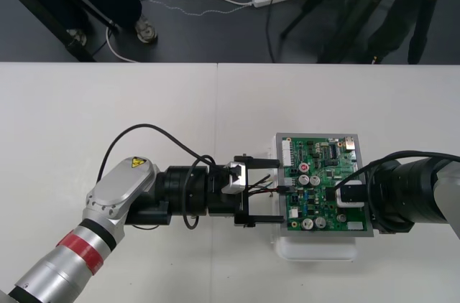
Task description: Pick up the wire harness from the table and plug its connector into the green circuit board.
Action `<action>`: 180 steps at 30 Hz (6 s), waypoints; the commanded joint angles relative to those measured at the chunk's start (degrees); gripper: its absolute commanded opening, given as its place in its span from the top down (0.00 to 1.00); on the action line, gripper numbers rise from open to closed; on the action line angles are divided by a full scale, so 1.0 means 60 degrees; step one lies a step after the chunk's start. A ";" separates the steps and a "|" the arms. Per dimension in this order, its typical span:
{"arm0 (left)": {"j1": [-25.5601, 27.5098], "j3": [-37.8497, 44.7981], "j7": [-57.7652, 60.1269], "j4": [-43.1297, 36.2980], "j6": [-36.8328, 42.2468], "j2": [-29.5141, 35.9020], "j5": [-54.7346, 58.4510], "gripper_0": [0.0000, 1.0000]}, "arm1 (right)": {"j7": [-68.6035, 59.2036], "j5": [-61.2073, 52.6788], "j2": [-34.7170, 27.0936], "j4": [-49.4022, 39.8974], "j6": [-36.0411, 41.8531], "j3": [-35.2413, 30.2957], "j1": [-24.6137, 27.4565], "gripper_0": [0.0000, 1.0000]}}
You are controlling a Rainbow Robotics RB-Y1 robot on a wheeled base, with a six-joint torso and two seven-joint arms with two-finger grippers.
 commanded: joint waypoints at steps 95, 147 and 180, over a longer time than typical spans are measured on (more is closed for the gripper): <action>0.0596 0.6738 0.7072 -0.5685 -0.4034 0.4960 -0.1223 0.00 | -0.2877 -0.9940 0.1182 -0.1034 0.0006 -0.4558 -0.1126 0.00; 0.0655 0.6768 0.7365 -0.5744 -0.4034 0.5135 -0.1472 0.00 | -0.1383 -0.9134 -0.0063 -0.0067 0.0006 -0.4016 -0.1521 0.00; 0.0655 0.6768 0.7365 -0.5744 -0.4034 0.5135 -0.1472 0.00 | 0.0170 -0.9925 -0.0180 0.0988 0.0006 -0.4016 -0.1741 0.00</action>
